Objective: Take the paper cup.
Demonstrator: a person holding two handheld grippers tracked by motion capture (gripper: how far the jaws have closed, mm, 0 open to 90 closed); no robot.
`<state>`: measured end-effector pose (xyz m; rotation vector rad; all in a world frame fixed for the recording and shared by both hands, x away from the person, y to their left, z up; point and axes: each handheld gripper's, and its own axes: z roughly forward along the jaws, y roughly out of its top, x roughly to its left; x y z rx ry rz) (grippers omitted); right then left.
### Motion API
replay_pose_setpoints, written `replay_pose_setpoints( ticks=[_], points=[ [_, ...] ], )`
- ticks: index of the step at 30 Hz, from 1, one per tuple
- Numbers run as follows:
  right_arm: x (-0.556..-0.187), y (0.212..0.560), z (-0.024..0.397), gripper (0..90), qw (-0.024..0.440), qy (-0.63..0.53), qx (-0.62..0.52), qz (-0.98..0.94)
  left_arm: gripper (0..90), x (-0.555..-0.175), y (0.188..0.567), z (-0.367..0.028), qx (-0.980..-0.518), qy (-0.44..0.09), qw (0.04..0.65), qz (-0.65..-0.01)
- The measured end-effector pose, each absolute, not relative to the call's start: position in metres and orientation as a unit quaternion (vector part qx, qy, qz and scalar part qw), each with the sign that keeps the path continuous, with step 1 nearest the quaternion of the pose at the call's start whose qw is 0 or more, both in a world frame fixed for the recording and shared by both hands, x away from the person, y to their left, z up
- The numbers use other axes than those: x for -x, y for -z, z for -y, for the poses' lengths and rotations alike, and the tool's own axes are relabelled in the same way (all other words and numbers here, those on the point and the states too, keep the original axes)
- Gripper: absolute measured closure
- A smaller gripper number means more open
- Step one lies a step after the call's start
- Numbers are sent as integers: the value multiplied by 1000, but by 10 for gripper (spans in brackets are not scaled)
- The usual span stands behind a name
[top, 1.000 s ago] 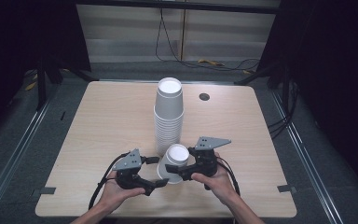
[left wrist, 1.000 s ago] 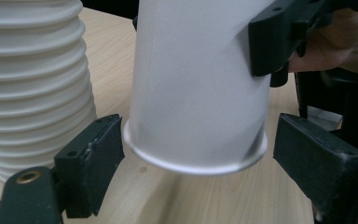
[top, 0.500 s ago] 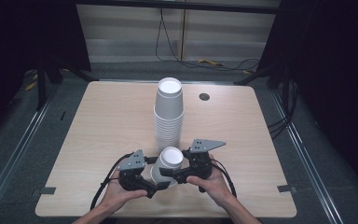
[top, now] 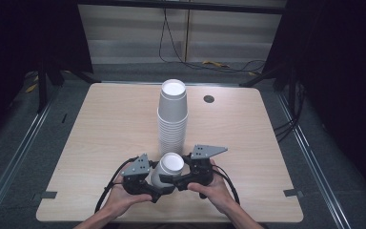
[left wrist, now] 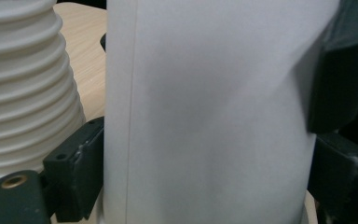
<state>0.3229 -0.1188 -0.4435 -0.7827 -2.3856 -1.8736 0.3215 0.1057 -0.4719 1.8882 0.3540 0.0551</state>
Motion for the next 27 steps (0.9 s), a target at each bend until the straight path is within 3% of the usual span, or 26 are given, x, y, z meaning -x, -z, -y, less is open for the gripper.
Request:
replay_pose_setpoints(
  ticks=[12, 27],
  points=[
    [-324, 441, 123, 158, 34, 576, 267, 772, 146, -322, 470, -109, -821, -18, 554, -140],
    [-326, 435, 132, 140, 20, 565, 273, 778, 145, -328, 467, -116, -831, -9, 533, -158]
  ],
)
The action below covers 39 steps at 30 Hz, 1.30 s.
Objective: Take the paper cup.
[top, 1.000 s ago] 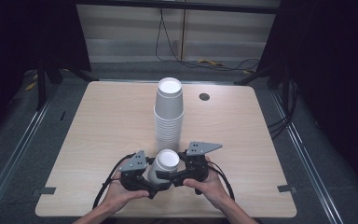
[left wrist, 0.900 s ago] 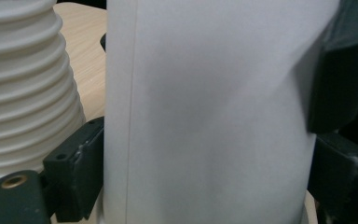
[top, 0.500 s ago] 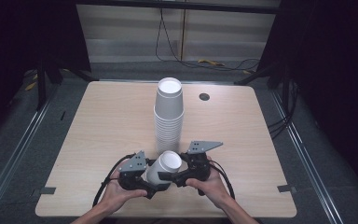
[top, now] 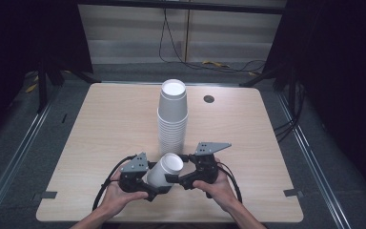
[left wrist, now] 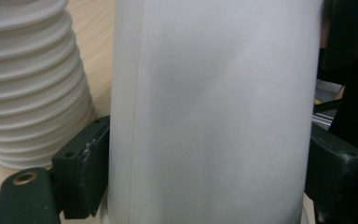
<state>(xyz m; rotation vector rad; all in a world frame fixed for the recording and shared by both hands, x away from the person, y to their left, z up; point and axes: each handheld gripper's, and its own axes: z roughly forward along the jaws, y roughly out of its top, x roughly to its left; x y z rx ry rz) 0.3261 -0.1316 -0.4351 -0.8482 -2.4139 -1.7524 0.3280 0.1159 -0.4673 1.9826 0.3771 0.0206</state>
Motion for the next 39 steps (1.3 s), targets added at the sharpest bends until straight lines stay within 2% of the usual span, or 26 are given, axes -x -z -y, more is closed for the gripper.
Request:
replay_pose_setpoints(
  ticks=[7, 11, 17, 29, 39],
  points=[
    [-327, 429, 138, 145, 10, 558, 275, 783, 149, -334, 461, -131, -836, -23, 519, -179],
    [-328, 428, 141, 146, 8, 555, 275, 785, 149, -335, 460, -134, -843, -12, 506, -183],
    [-329, 425, 145, 168, 13, 531, 272, 802, 149, -334, 455, -130, -857, -14, 485, -174],
    [-329, 424, 147, 156, 11, 503, 263, 823, 151, -338, 446, -132, -876, -6, 455, -161],
    [-328, 418, 149, 156, -2, 484, 254, 837, 151, -342, 438, -122, -895, -27, 420, -150]
  ],
)
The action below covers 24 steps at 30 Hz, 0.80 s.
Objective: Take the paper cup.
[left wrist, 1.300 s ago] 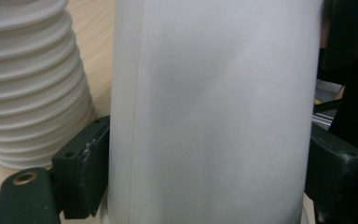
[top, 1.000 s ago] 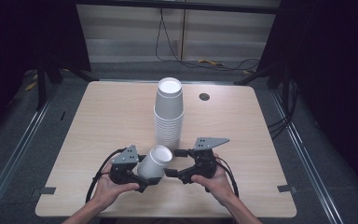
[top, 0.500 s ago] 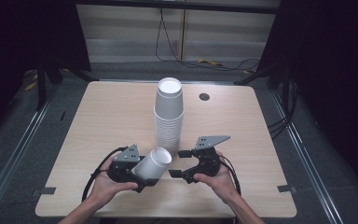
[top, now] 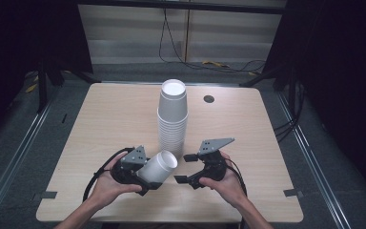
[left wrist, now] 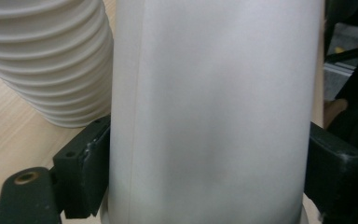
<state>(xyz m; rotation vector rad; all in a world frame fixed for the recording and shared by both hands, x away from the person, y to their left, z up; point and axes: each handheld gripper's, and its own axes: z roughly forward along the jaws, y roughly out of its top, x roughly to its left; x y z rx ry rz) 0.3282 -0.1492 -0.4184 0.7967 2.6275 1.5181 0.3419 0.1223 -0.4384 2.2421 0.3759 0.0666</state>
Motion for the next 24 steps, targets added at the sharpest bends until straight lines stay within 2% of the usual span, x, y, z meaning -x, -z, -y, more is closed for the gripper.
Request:
replay_pose_setpoints(
  ticks=[13, 24],
  points=[
    [-328, 412, 160, 138, 9, -448, -239, -861, 151, -352, 421, -93, -916, -38, 381, -118],
    [-325, 419, 150, 143, -5, -390, -204, -898, 151, -339, 435, -83, -940, -30, 333, -73]
  ],
)
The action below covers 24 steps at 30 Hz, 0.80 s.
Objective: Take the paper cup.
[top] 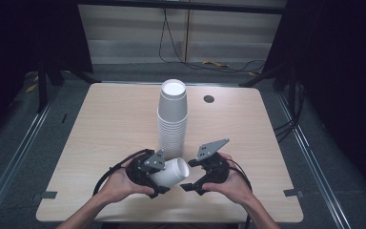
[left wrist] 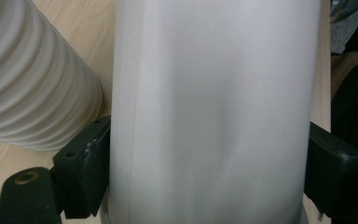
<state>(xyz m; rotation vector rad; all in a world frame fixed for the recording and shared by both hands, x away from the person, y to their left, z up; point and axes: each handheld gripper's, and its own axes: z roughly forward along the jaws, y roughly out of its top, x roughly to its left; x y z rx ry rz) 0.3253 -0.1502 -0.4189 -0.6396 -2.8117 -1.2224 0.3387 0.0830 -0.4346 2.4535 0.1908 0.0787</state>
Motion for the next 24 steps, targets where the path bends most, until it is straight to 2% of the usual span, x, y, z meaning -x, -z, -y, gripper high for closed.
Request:
replay_pose_setpoints(
  ticks=[2, 9, 24],
  points=[
    [-324, 423, 145, 145, 17, 369, 196, 908, 151, -339, 437, -82, -942, -27, 327, -67],
    [-324, 427, 142, 159, 15, 344, 191, 919, 151, -334, 446, -76, -951, -24, 302, -53],
    [-321, 436, 127, 156, 32, 301, 160, 940, 154, -325, 454, -69, -957, -19, 287, -29]
  ],
)
